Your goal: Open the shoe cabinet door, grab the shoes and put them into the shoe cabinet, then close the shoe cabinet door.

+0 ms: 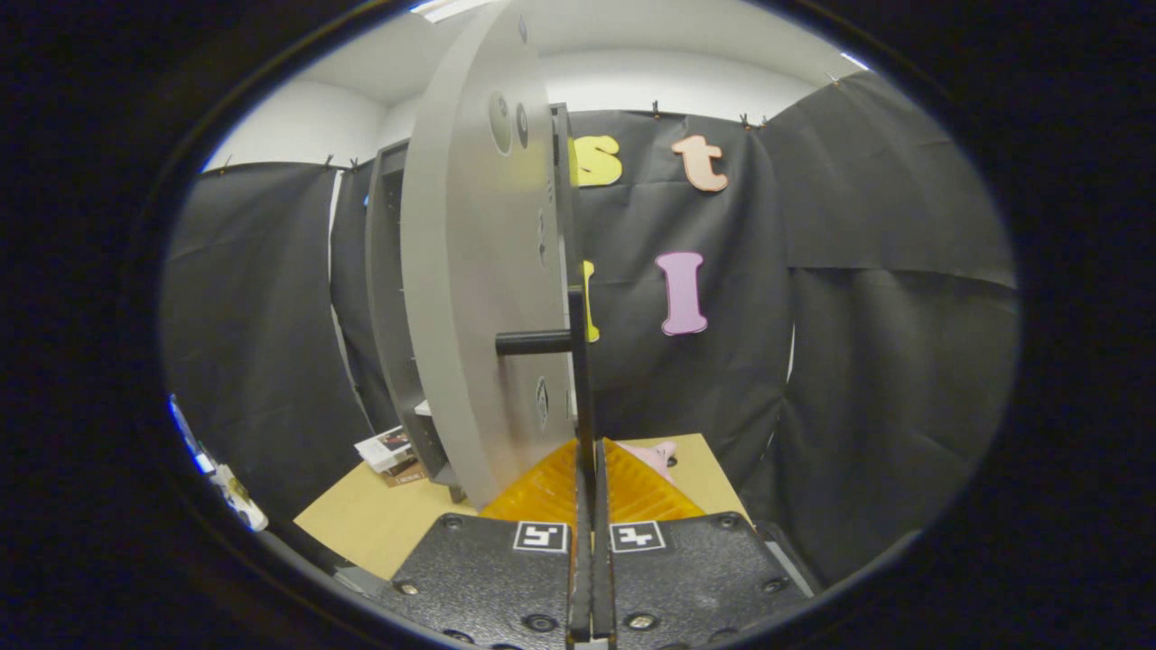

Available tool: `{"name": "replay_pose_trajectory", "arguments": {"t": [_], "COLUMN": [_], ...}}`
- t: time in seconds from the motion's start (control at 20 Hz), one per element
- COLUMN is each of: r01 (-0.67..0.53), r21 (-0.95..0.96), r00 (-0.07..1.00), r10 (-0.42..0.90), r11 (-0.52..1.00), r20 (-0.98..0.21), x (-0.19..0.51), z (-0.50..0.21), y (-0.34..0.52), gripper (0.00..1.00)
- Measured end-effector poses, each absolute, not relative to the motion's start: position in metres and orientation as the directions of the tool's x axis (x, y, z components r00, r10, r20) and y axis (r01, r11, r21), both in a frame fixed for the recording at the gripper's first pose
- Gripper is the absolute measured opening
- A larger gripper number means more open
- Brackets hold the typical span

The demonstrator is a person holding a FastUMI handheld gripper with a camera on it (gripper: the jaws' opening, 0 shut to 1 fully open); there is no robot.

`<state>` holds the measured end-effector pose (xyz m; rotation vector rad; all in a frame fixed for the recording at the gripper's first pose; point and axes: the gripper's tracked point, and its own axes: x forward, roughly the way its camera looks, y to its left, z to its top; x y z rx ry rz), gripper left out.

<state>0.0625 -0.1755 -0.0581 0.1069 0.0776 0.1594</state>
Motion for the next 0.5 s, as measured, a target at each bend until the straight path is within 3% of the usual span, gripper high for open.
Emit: {"name": "replay_pose_trajectory", "arguments": {"t": [0.35, 0.5], "r01": [-0.119, -0.106], "r21": [0.159, 0.126], "r00": [0.99, 0.992], "r10": [0.129, 0.114], "r11": [0.98, 0.986], "r20": [-0.056, -0.061], "x": [0.043, 0.014], "z": [-0.06, -0.064], "y": [-0.181, -0.184], "gripper": [0.08, 0.27]}}
